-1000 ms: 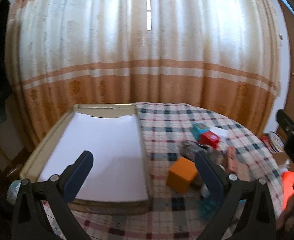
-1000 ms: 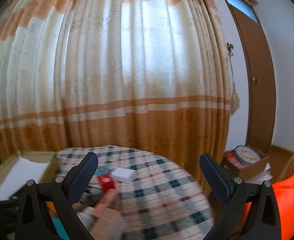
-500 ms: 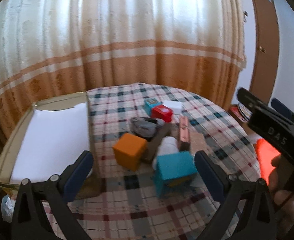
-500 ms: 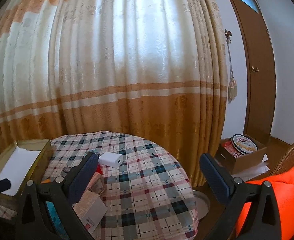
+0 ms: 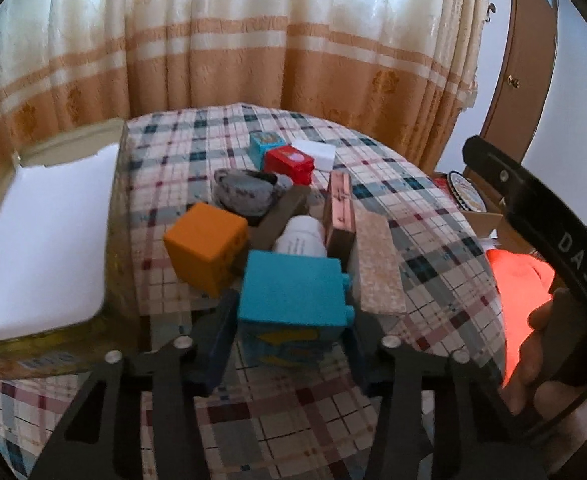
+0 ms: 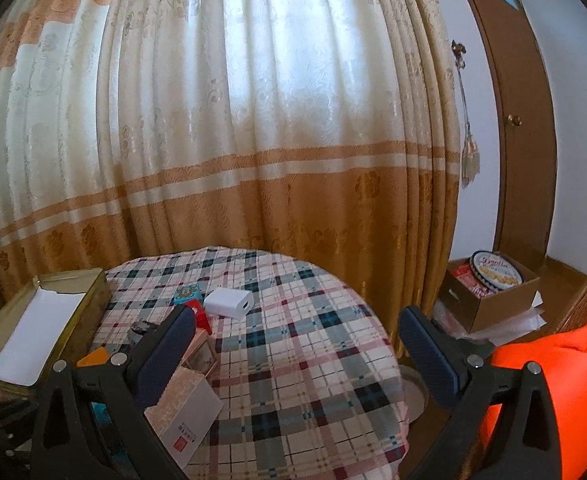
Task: Organize rigid objects
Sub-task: 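Move both grippers toward the cluster of objects on the table, then grasp the teal toy brick with the left gripper while the right grasps the floral box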
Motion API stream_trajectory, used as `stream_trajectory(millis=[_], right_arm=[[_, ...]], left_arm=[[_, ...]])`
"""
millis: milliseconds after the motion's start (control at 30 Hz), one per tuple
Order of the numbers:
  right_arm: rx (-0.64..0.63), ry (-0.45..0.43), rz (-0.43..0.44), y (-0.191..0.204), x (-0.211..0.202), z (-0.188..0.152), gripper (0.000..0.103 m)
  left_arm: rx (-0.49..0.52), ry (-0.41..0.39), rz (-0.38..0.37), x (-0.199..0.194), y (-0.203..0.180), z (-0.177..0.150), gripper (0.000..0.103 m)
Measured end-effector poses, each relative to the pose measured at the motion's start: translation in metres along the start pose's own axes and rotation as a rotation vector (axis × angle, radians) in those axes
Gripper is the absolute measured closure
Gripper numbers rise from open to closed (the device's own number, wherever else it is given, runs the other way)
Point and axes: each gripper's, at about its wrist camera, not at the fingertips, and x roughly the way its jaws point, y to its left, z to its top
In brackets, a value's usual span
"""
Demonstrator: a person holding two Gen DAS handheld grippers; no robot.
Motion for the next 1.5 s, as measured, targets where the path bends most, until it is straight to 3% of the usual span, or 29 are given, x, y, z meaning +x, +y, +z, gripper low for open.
stream_trajectory(millis=[200,433,667,900,1000,1367,1500], right_arm=[[0.029,0.056,0.020,-0.003,0.008,-0.005,0.001],[0.034,0.152,0.107,0.009,0.016,-0.013,0.022],[0.008,0.294,0.251,0.035,0.022,-0.028,0.023],[0.006,0.468,0.312,0.050,0.042,-0.040,0.023],[0.023,0.525,0.334,0.049,0.050,-0.045,0.039],[0.239,0.645,0.446,0.022,0.057,-0.047,0.056],[0.158,0.620,0.393,0.030,0.050,-0.044,0.058]], left_arm=[[-0.041,-0.008,-0.035,-0.001,0.007,0.000,0.060],[-0.004,-0.113,0.024,-0.029,0.012,0.005,0.060],[-0.080,-0.173,0.070,-0.053,0.039,0.012,0.060],[-0.090,-0.176,0.091,-0.051,0.044,0.013,0.060],[-0.090,-0.172,0.093,-0.051,0.044,0.013,0.060],[-0.122,-0.195,0.101,-0.060,0.055,0.015,0.061],[-0.119,-0.197,0.100,-0.062,0.054,0.015,0.061]])
